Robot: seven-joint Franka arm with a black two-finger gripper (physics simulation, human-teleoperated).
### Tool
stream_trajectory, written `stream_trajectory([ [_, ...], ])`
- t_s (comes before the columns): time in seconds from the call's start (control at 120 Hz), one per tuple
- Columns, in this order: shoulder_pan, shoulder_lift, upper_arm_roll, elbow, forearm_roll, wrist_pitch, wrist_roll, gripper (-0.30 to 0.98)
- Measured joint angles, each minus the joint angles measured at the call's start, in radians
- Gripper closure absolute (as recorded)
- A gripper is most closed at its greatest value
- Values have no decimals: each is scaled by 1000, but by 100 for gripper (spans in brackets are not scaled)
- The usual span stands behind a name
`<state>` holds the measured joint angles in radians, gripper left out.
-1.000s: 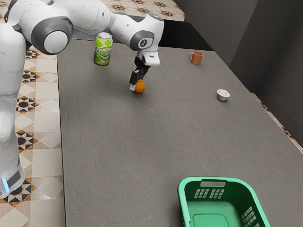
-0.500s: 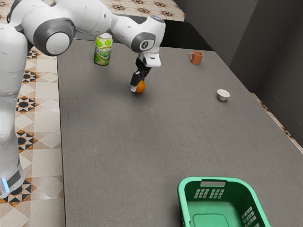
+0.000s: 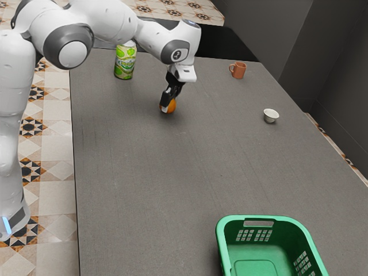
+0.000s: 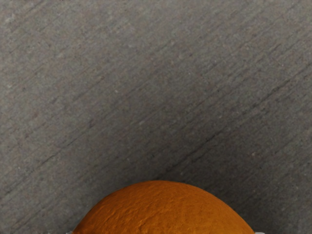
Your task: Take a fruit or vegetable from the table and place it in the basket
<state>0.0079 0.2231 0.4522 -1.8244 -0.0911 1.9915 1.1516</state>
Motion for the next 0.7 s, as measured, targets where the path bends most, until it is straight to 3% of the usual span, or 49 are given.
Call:
stream_trajectory([
  [0.375, -2, -18, -3, 13, -4, 1, -2, 39],
  [0.55, -6, -79, -11, 117, -5, -51, -3, 39],
  [0.633, 6, -181, -74, 73, -4, -76, -5, 38],
  [0.7, 53, -283, -176, 5, -3, -89, -11, 38],
])
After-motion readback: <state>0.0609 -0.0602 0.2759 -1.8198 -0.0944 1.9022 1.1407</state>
